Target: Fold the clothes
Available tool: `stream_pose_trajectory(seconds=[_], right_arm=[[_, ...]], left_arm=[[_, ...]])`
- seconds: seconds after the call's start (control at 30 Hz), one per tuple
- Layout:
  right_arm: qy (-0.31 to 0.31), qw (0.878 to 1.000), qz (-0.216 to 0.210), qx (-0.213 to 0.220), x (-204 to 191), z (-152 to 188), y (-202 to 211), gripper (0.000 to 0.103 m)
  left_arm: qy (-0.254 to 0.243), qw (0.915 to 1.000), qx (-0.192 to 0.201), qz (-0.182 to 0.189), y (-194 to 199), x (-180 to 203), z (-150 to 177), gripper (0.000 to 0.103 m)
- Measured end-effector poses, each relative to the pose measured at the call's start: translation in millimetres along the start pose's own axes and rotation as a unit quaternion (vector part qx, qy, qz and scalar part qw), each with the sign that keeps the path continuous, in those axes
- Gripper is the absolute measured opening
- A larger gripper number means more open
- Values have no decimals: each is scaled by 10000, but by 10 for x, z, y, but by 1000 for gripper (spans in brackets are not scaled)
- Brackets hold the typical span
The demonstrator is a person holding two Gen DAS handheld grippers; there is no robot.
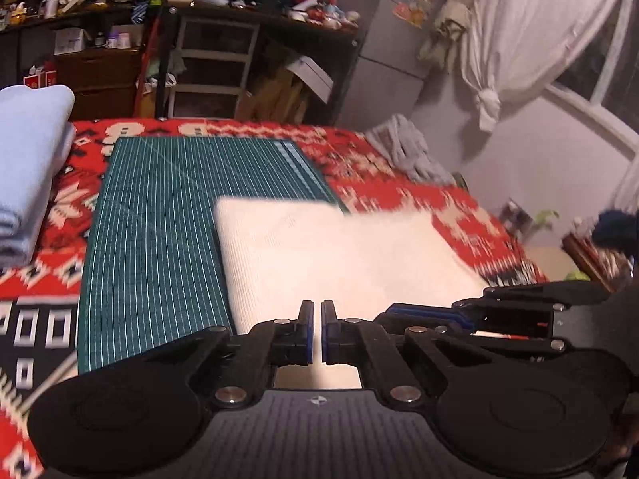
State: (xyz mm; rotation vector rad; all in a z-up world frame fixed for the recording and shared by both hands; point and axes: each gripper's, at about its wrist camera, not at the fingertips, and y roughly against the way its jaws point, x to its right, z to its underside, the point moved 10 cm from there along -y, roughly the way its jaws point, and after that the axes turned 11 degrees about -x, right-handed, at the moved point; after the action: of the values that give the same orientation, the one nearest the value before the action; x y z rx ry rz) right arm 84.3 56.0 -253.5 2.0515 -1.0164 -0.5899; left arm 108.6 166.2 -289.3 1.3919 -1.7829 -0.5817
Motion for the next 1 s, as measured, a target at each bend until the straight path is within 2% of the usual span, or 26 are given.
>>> stream_pose_trajectory(seconds=[0.2, 0.37, 0.47, 0.53, 0.6, 0.73, 0.87, 1.0], right_arm=[[-157, 9997, -177, 39, -2, -360, -345, 7], [-18, 10000, -65, -68, 23, -263, -630, 5], [325, 9994, 133, 64, -28, -179, -627, 5], [326, 9994, 108, -30, -14, -179, -607, 5], [164, 9997, 25, -181, 20, -241, -565, 6], [155, 9998, -1, 114, 66, -519, -464, 8], [101, 9999, -34, -41, 97, -651, -657, 8], [355, 9992, 169, -15, 111, -570, -802, 5]], left_arm=[[235, 9996, -114, 73, -255, -207, -207, 1], [248, 9993, -197, 173, -362, -283, -96, 3], [120, 9997, -150, 149, -352, -270, -71, 3], [165, 9996, -187, 110, -327, -267, -96, 2], [139, 9998, -143, 36, -276, -243, -155, 1], [118, 9999, -50, 96, -271, -238, -319, 1], [163, 9997, -83, 150, -371, -311, -344, 1], [208, 9995, -117, 203, -471, -383, -368, 3]])
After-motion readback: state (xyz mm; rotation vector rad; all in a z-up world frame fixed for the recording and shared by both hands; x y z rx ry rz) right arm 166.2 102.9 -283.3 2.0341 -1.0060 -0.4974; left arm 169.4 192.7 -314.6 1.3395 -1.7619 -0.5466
